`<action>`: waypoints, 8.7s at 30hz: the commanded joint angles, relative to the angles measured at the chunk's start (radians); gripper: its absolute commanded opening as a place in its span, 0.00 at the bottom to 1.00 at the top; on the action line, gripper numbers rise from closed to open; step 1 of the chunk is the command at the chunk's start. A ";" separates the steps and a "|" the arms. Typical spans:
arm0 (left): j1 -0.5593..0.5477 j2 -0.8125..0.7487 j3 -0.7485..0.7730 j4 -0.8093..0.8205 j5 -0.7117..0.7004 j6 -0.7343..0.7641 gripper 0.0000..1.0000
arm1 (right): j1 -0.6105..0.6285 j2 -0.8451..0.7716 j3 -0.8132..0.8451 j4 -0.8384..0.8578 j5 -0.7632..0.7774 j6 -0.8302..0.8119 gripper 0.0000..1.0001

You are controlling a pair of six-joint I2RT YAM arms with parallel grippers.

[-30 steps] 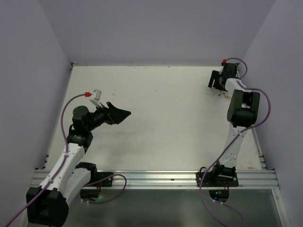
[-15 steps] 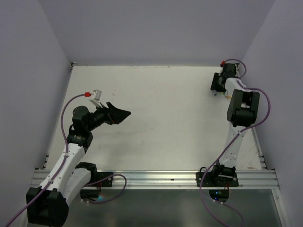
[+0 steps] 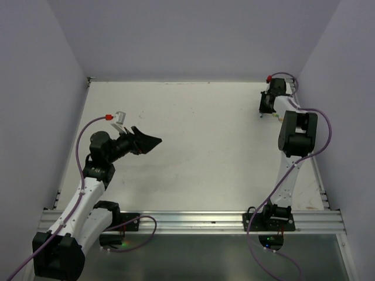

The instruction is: Open the pen caps

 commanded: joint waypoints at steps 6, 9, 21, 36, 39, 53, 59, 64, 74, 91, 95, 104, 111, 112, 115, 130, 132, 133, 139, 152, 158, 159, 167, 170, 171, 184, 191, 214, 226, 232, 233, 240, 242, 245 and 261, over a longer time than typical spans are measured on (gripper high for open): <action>0.004 0.007 -0.011 -0.071 -0.092 -0.047 0.72 | 0.176 -0.288 -0.262 0.139 0.098 0.083 0.00; 0.004 0.042 -0.021 -0.041 -0.089 -0.053 0.77 | 0.282 -0.469 -0.431 0.162 0.131 0.176 0.00; -0.009 0.179 0.017 0.137 0.080 -0.108 0.93 | 0.710 -1.172 -0.964 0.205 -0.207 0.371 0.00; -0.223 0.239 0.044 0.242 -0.106 -0.205 0.77 | 1.008 -1.114 -0.942 0.310 -0.260 0.489 0.00; -0.225 0.238 0.040 0.242 -0.111 -0.212 0.70 | 1.049 -1.087 -0.938 0.353 -0.243 0.502 0.00; -0.245 0.188 -0.040 0.234 -0.115 -0.232 0.58 | 1.100 -1.026 -0.916 0.442 -0.152 0.526 0.00; -0.245 0.179 -0.057 0.241 -0.098 -0.241 0.51 | 1.100 -0.983 -0.892 0.446 -0.131 0.520 0.00; -0.245 0.168 -0.057 0.234 -0.091 -0.241 0.45 | 1.099 -0.962 -0.878 0.454 -0.116 0.513 0.00; -0.245 0.166 -0.066 0.238 -0.084 -0.242 0.34 | 1.100 -0.943 -0.859 0.463 -0.100 0.508 0.00; -0.245 0.180 -0.066 0.246 -0.077 -0.248 0.00 | 1.099 -0.940 -0.853 0.443 -0.102 0.490 0.00; -0.245 0.177 -0.066 0.251 -0.072 -0.255 0.00 | 1.099 -0.928 -0.840 0.440 -0.108 0.476 0.19; -0.245 0.160 -0.067 0.249 -0.060 -0.274 0.00 | 1.099 -0.841 -0.751 0.426 -0.120 0.454 0.34; -0.245 0.148 -0.063 0.245 -0.061 -0.278 0.00 | 1.100 -0.807 -0.755 0.443 -0.132 0.459 0.02; -0.245 0.149 -0.063 0.243 -0.061 -0.278 0.00 | 1.100 -0.805 -0.755 0.440 -0.131 0.459 0.00; -0.245 0.153 -0.063 0.234 -0.068 -0.275 0.05 | 1.102 -0.813 -0.763 0.445 -0.134 0.459 0.00; -0.245 0.143 -0.060 0.209 -0.098 -0.271 0.45 | 1.109 -0.833 -0.793 0.448 -0.140 0.471 0.00; -0.245 0.143 -0.058 0.214 -0.098 -0.272 0.35 | 1.111 -0.834 -0.801 0.446 -0.136 0.473 0.00; -0.245 0.143 -0.057 0.215 -0.097 -0.272 0.33 | 1.111 -0.836 -0.804 0.446 -0.134 0.473 0.00; -0.245 0.139 -0.058 0.215 -0.092 -0.269 0.09 | 1.111 -0.836 -0.798 0.439 -0.116 0.473 0.00; -0.243 0.151 0.050 0.047 -0.438 -0.231 0.00 | 1.209 -0.791 -0.843 0.361 0.094 0.519 0.00; -0.155 0.304 0.248 -0.073 -0.445 -0.186 0.00 | 1.325 -0.758 -0.861 0.252 0.330 0.540 0.00; -0.124 0.315 0.261 -0.074 -0.440 -0.179 0.00 | 1.329 -0.756 -0.870 0.248 0.352 0.548 0.00; -0.097 0.343 0.284 -0.111 -0.388 -0.046 0.00 | 1.338 -0.813 -0.903 0.178 0.411 0.560 0.00; -0.101 0.354 0.244 -0.154 -0.417 0.021 0.00 | 1.336 -0.770 -0.834 0.092 0.446 0.537 0.00; -0.101 0.354 0.229 -0.163 -0.428 0.034 0.00 | 1.336 -0.756 -0.818 0.080 0.450 0.522 0.00; -0.101 0.643 0.252 -0.197 -0.466 0.125 0.00 | 1.297 -0.612 -0.749 0.162 0.320 0.471 0.00; -0.101 0.769 0.307 -0.191 -0.494 0.159 0.00 | 1.252 -0.540 -0.735 0.227 0.216 0.436 0.00; -0.101 0.768 0.258 -0.131 -0.543 0.127 0.63 | 1.243 -0.460 -0.672 0.225 0.179 0.408 0.43; -0.099 0.463 0.250 -0.223 -0.531 0.113 0.73 | 0.944 -0.751 -0.697 0.153 0.248 0.276 0.59; -0.101 0.332 0.272 -0.237 -0.441 0.119 0.75 | 0.581 -0.787 -0.647 0.198 0.257 0.135 0.66; -0.101 0.317 0.270 -0.233 -0.425 0.116 0.75 | 0.539 -0.766 -0.623 0.196 0.257 0.094 0.66; -0.104 0.182 0.210 -0.142 -0.316 0.082 0.76 | 0.182 -0.520 -0.465 0.271 0.101 0.101 0.65; -0.104 0.174 0.213 -0.144 -0.308 0.094 0.76 | 0.151 -0.454 -0.427 0.311 0.084 0.085 0.65; -0.104 0.188 0.213 -0.124 -0.284 0.102 0.76 | 0.128 -0.333 -0.303 0.270 0.076 0.046 0.65; -0.104 0.278 0.184 -0.001 -0.174 0.085 0.76 | -0.015 -0.084 -0.042 0.153 0.032 0.028 0.63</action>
